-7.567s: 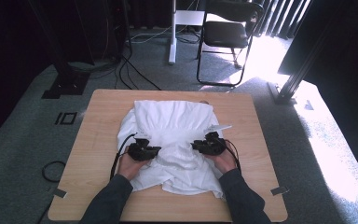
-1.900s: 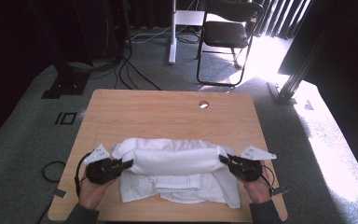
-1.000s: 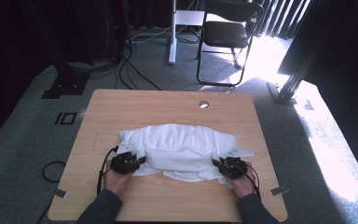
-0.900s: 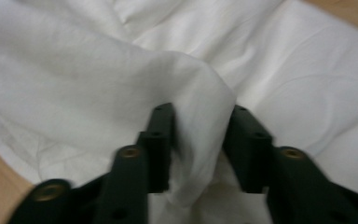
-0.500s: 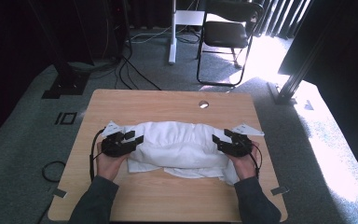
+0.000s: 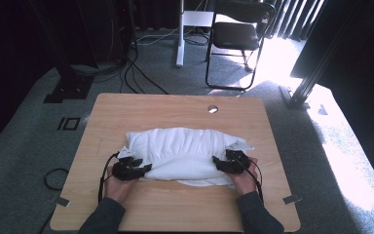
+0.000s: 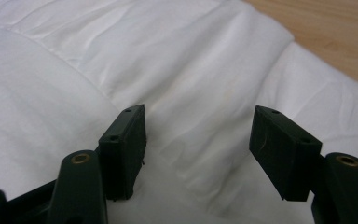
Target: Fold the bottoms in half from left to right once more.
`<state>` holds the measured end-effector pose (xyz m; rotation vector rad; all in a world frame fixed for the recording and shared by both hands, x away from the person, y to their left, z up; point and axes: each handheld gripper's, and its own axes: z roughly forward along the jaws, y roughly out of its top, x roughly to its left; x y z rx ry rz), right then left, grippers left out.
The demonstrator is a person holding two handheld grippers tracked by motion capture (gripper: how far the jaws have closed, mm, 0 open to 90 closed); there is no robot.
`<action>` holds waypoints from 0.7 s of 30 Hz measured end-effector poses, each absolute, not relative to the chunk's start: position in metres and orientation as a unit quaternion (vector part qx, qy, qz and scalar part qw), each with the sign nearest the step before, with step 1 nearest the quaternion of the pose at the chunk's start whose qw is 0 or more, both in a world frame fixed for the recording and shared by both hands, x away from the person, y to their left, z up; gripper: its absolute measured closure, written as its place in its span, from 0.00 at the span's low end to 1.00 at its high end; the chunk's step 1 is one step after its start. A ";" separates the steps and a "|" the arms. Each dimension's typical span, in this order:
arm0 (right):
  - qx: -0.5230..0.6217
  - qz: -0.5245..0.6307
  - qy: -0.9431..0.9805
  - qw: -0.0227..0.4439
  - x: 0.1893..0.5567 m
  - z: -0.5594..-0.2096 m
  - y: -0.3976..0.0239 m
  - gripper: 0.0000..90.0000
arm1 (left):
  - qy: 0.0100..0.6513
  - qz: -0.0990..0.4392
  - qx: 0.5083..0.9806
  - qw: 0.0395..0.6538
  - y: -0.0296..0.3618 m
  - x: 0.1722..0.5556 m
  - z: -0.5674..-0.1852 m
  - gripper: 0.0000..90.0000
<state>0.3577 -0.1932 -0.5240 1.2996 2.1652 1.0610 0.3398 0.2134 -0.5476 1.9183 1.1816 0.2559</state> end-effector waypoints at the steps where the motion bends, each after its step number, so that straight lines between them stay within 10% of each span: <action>1: 0.467 0.382 0.773 0.197 0.358 -0.525 -0.194 0.39 | 0.478 0.106 0.761 0.426 0.217 0.339 -0.546 0.51; 12: 0.476 0.370 0.774 0.195 0.360 -0.533 -0.195 0.40 | 0.557 0.170 0.665 0.467 0.269 0.339 -0.515 0.46; 21: 0.483 0.378 0.763 0.203 0.358 -0.526 -0.195 0.40 | 0.555 0.109 0.706 0.427 0.249 0.365 -0.540 0.32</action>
